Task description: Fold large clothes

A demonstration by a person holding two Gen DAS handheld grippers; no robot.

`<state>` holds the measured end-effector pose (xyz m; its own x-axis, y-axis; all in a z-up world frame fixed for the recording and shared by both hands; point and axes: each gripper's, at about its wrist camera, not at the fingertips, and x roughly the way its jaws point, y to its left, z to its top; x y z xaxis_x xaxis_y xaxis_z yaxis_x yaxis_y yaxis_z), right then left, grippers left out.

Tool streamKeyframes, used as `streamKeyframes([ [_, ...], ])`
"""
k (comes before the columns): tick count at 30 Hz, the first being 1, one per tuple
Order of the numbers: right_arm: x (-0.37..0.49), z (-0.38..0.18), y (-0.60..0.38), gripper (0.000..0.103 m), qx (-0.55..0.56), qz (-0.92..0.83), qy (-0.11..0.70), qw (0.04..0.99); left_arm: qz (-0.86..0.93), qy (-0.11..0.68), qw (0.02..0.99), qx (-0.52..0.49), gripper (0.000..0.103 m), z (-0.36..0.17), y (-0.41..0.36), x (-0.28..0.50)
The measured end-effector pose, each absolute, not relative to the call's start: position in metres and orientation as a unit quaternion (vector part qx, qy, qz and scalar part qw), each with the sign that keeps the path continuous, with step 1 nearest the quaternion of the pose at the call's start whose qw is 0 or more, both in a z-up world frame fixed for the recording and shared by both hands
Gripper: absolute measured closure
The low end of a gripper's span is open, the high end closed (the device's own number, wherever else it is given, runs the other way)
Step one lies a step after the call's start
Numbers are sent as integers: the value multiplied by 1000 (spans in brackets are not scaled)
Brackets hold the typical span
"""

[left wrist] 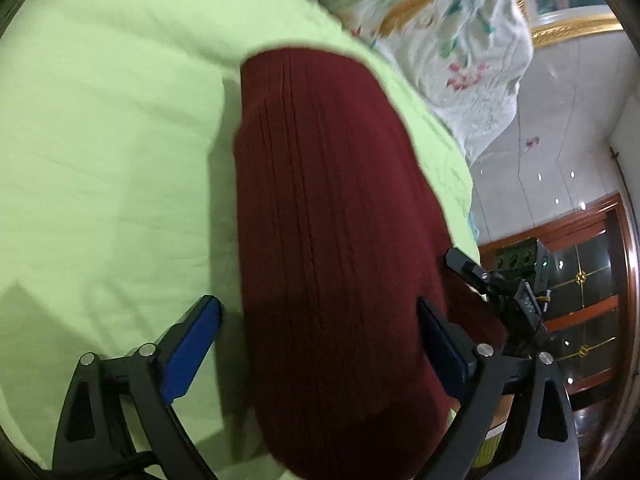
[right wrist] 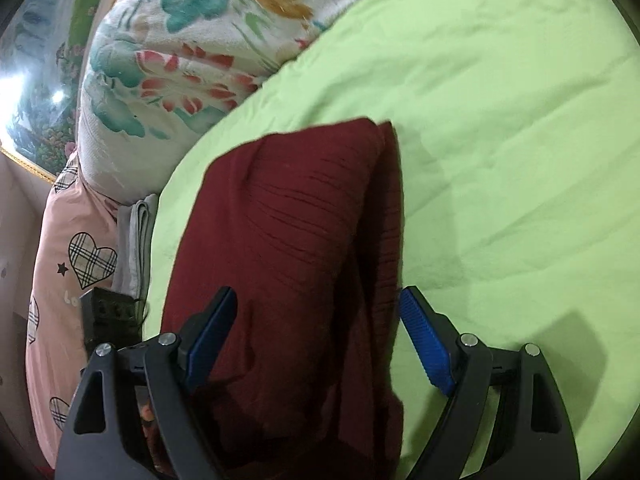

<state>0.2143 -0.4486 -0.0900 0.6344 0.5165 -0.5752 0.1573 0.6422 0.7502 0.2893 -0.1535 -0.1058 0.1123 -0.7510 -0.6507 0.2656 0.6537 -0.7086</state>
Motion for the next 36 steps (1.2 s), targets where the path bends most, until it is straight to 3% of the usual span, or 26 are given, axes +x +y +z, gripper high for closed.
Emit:
streamKeyframes([
  [4, 220, -93, -447, 22, 405, 131, 415, 804, -368, 569, 718, -162, 12, -107, -186, 292],
  [5, 221, -93, -446, 27, 404, 132, 415, 804, -369, 569, 719, -152, 17, -108, -192, 292],
  [6, 223, -96, -445, 46, 403, 131, 418, 803, -373, 565, 721, -146, 22, -108, -195, 291],
  [7, 226, -100, -443, 53, 408, 135, 424, 797, -376, 559, 725, -142, 26, -105, -196, 290],
  [9, 225, -101, -443, 60, 418, 141, 419, 794, -378, 549, 732, -142, 38, -97, -192, 286],
  [12, 218, -90, -433, 68, 416, 142, 407, 801, -376, 531, 747, -137, 46, -86, -185, 277],
  [17, 210, -58, -394, 70, 398, 161, 394, 813, -368, 506, 766, -148, 51, -58, -142, 250],
  [26, 225, -41, -263, 70, 399, 298, 385, 777, -282, 477, 822, -131, 51, -16, 14, 192],
  [32, 240, -56, -201, 70, 375, 322, 419, 762, -242, 491, 826, -133, 49, -42, 74, 170],
  [36, 239, -77, -194, 63, 366, 299, 440, 764, -219, 493, 830, -141, 37, -78, 81, 171],
])
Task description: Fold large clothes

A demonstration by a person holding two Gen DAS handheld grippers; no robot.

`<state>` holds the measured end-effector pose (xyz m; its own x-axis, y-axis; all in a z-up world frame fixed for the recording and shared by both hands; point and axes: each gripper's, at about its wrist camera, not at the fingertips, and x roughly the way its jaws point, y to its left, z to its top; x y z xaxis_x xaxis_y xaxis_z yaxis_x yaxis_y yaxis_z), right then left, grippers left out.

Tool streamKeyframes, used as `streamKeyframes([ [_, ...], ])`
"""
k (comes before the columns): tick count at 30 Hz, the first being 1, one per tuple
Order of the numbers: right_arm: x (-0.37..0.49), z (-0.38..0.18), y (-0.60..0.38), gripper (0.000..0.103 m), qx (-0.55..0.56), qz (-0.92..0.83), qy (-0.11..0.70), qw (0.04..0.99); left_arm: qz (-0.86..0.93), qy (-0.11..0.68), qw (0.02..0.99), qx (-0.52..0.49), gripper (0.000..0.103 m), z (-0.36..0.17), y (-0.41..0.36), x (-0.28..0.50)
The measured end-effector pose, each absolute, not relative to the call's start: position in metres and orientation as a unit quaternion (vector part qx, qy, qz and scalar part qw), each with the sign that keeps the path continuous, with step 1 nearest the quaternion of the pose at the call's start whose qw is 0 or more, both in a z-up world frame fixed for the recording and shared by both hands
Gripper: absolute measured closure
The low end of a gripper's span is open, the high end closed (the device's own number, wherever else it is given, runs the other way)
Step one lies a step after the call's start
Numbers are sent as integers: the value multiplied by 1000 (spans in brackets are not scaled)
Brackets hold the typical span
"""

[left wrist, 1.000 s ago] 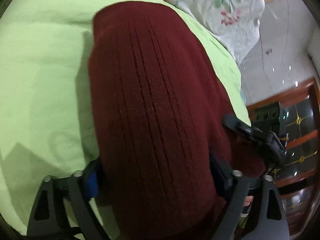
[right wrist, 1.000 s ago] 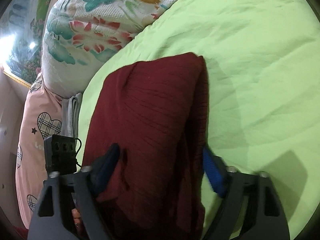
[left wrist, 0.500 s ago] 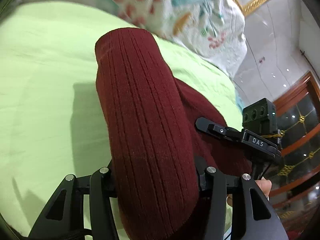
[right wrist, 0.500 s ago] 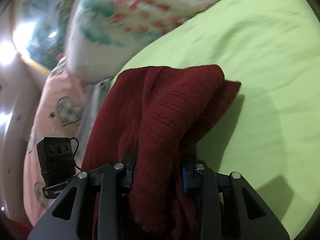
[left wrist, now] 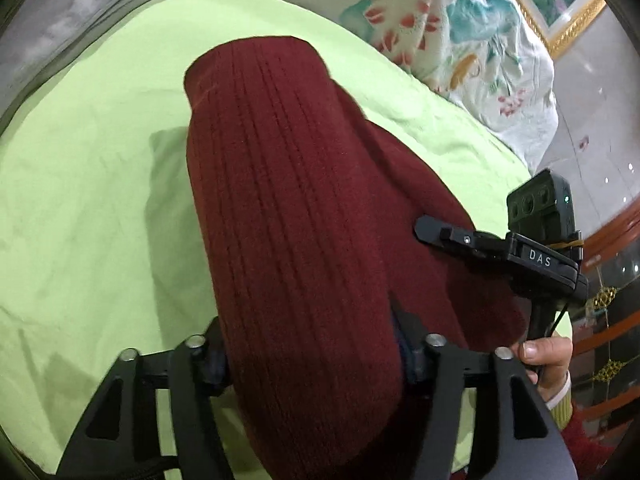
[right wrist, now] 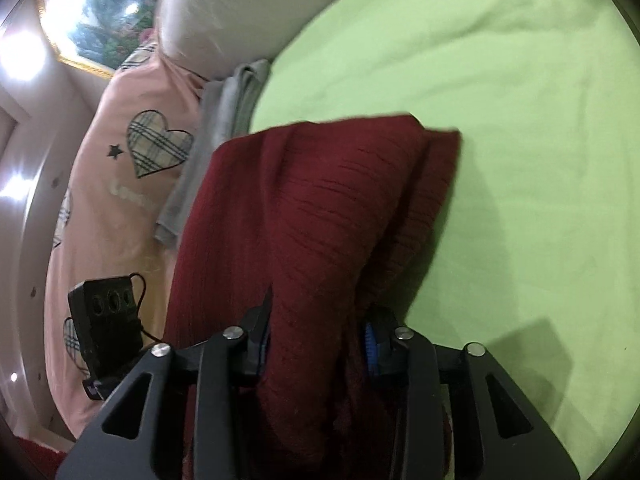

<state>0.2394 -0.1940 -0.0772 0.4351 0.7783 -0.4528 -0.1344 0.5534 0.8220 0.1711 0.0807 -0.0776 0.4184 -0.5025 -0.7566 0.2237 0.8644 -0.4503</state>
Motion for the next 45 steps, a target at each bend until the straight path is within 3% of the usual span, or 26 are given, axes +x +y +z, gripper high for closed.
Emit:
streamKeyframes([
  [4, 235, -83, -199, 49, 371, 282, 444, 766, -210, 499, 821, -182, 27, -87, 83, 173],
  [8, 228, -71, -213, 47, 368, 257, 442, 777, -200, 494, 825, -188, 27, -77, 80, 169],
  [13, 205, -31, -237, 46, 364, 214, 384, 821, -185, 436, 863, -178, 35, -36, 108, 136],
  [15, 202, -15, -235, 47, 366, 221, 359, 830, -203, 415, 867, -188, 43, -26, 113, 131],
  [19, 216, 2, -196, 59, 374, 274, 359, 810, -236, 404, 867, -175, 44, -24, 104, 135],
  [26, 280, -26, -151, 62, 344, 262, 411, 803, -256, 437, 844, -177, 44, -53, 68, 153],
  [27, 285, -35, -156, 67, 340, 247, 418, 805, -257, 436, 845, -173, 44, -53, 65, 153],
  [28, 291, -47, -163, 82, 347, 238, 425, 802, -258, 437, 844, -173, 44, -55, 63, 154],
  [30, 296, -70, -183, 103, 367, 213, 436, 794, -261, 438, 843, -171, 44, -59, 56, 158],
  [33, 292, -83, -202, 103, 404, 210, 431, 779, -254, 436, 854, -130, 41, -61, 39, 161],
  [38, 283, -65, -197, 101, 368, 194, 436, 798, -218, 427, 877, -16, 37, -56, 15, 148],
  [45, 222, -24, -212, 100, 343, 207, 393, 828, -254, 404, 870, -122, 39, -34, 66, 122],
])
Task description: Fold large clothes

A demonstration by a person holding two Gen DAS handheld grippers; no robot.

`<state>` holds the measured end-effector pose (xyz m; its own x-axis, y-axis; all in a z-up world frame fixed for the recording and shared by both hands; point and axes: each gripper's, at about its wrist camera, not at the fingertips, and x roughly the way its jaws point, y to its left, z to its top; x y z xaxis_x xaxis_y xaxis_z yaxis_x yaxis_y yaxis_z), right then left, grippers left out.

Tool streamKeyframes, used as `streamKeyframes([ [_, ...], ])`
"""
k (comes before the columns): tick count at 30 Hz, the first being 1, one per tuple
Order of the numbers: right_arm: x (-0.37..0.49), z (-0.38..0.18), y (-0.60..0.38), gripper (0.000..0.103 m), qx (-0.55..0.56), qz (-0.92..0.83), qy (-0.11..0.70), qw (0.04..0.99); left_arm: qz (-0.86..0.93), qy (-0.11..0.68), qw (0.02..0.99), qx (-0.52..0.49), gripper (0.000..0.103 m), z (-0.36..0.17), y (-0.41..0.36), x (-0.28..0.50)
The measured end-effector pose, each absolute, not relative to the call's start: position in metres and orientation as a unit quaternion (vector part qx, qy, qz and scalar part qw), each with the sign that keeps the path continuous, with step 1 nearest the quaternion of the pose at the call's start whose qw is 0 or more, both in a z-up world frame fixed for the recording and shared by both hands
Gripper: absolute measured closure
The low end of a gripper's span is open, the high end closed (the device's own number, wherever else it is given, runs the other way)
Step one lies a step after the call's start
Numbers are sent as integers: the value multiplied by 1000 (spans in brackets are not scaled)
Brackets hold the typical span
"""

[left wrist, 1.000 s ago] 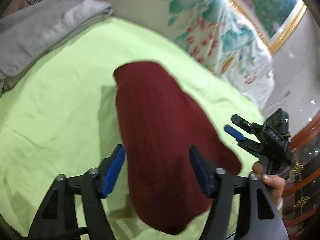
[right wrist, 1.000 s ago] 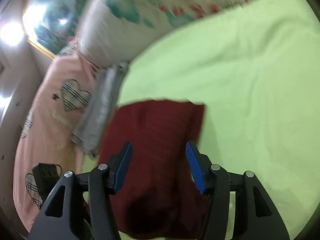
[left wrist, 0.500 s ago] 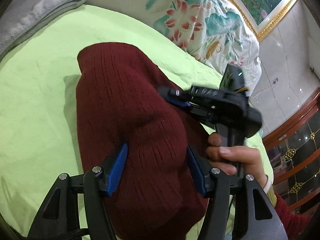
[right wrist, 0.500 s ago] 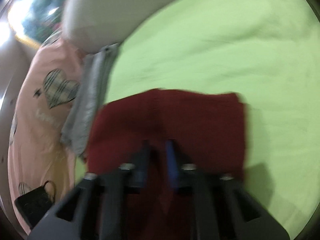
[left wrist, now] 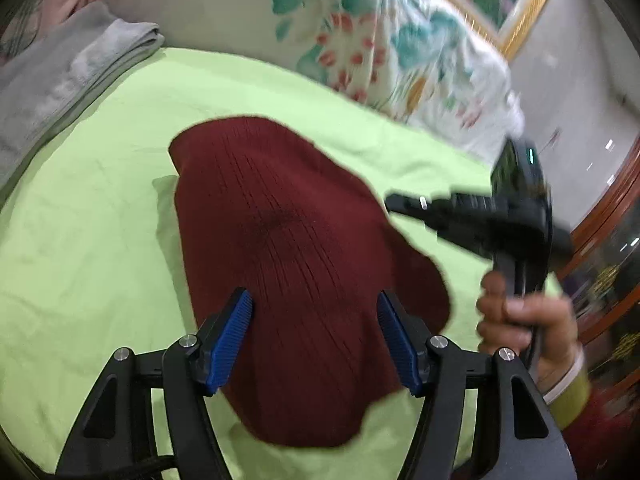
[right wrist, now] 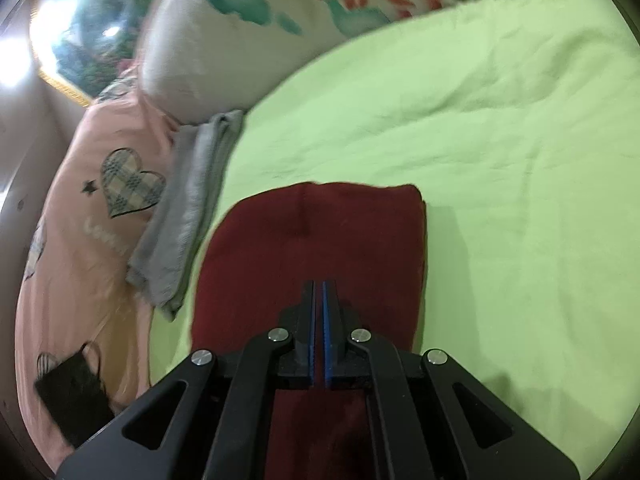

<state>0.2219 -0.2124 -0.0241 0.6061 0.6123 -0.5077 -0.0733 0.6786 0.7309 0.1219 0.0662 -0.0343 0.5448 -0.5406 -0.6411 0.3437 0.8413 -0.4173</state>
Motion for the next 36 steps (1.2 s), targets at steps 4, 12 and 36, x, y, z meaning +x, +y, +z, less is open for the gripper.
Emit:
streamKeyframes([
  [4, 182, -16, -206, 99, 327, 234, 381, 832, -276, 381, 866, -167, 39, -25, 86, 102],
  [12, 157, -45, -188, 99, 295, 225, 421, 828, -331, 369, 859, -126, 39, -16, 51, 95],
  [36, 130, -73, -214, 99, 342, 188, 417, 821, -295, 404, 864, -53, 42, -48, 17, 84],
])
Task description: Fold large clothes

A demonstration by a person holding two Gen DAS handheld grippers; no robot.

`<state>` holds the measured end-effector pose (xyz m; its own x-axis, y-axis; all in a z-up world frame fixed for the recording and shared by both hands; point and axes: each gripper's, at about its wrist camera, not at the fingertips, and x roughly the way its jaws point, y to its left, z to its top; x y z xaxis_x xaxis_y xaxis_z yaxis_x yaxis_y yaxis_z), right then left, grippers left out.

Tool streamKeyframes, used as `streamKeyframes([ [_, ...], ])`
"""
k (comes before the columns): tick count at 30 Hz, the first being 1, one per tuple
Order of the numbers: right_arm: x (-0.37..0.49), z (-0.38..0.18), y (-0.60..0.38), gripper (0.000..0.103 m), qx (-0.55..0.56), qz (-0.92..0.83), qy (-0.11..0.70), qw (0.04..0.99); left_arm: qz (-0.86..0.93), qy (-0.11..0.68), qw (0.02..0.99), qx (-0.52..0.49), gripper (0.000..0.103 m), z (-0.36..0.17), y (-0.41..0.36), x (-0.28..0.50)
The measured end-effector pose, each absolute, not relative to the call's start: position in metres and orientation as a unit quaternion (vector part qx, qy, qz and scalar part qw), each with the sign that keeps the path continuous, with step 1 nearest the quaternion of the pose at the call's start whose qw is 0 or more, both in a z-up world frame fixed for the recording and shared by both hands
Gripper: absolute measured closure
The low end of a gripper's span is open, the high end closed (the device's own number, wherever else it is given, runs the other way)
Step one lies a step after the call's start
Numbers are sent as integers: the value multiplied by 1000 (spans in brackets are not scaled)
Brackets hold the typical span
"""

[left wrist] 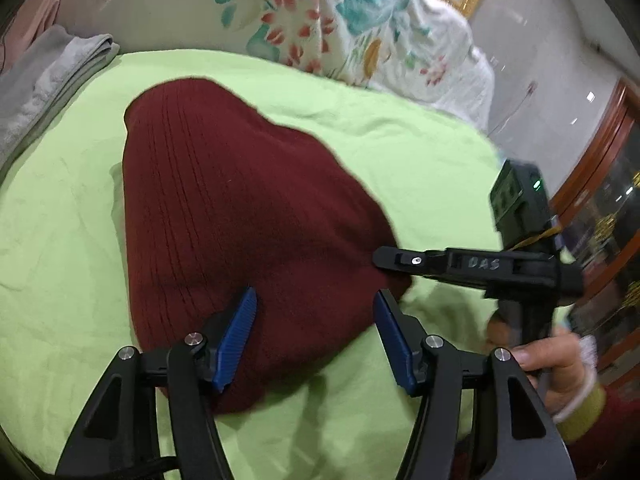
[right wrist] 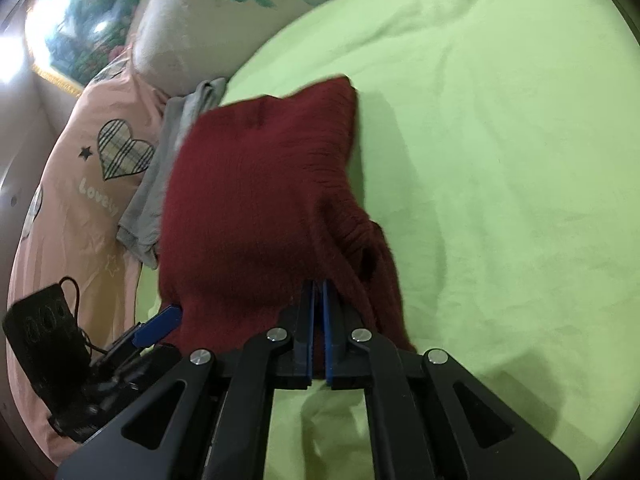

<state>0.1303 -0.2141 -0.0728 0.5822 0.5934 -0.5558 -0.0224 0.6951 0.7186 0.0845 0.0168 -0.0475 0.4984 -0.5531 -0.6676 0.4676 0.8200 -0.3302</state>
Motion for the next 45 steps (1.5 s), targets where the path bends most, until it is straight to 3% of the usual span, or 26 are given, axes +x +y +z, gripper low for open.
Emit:
streamKeyframes([
  [9, 118, -22, -203, 89, 326, 223, 352, 848, -322, 370, 861, -137, 42, -20, 64, 66],
  [15, 132, -25, -166, 84, 309, 232, 368, 846, -334, 403, 836, -164, 44, -44, 60, 91],
  [17, 136, -36, -161, 84, 301, 217, 387, 844, -328, 415, 836, -149, 53, -54, 53, 95],
  [21, 139, -62, -166, 84, 319, 195, 413, 831, -322, 426, 835, -131, 57, -62, 43, 102],
  [26, 135, -49, -176, 83, 326, 199, 393, 837, -310, 430, 840, -115, 62, -67, 35, 103],
  [29, 141, -39, -180, 76, 314, 185, 383, 849, -307, 433, 838, -125, 69, -70, 40, 105],
  [35, 161, -63, -192, 73, 313, 158, 399, 847, -303, 451, 822, -171, 93, -76, 58, 115],
  [43, 152, -45, -186, 72, 293, 157, 398, 855, -274, 441, 839, -162, 91, -55, 58, 104],
  [44, 151, -42, -185, 72, 295, 159, 395, 856, -276, 432, 843, -165, 82, -48, 61, 100],
  [45, 149, -37, -185, 72, 294, 162, 388, 858, -275, 421, 849, -165, 66, -40, 63, 97],
])
